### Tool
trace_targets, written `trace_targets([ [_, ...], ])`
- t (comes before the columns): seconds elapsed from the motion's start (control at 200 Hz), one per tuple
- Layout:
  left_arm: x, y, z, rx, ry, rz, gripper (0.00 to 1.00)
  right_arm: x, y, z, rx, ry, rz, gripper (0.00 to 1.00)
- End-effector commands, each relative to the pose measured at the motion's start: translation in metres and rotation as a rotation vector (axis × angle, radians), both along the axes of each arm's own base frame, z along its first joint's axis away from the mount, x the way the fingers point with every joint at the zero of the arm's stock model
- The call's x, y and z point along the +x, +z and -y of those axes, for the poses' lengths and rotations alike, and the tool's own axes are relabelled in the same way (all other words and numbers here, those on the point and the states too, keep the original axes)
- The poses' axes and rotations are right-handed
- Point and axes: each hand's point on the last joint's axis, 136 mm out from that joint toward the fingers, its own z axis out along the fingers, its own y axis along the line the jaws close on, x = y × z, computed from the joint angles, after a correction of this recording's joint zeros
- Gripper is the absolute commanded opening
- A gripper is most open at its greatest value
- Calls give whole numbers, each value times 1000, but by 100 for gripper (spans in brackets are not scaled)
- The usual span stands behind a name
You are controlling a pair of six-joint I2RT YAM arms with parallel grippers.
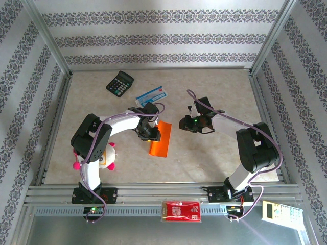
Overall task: Fold a paper plane with a square sheet of paper (pick it up from the middle)
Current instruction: Hold the paper at the center of the table.
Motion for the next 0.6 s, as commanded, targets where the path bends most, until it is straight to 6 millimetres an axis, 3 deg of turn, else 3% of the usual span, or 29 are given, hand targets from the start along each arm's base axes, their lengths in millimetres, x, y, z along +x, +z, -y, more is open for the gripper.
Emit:
trace_targets([
  [0.0,-19,-30,-32,159,-4,-81,35,-4,-4,-6,3,10,-21,28],
  [0.595,-21,-35,-32,153,5,-88,37,-5,-4,-7,2,11,-21,28],
])
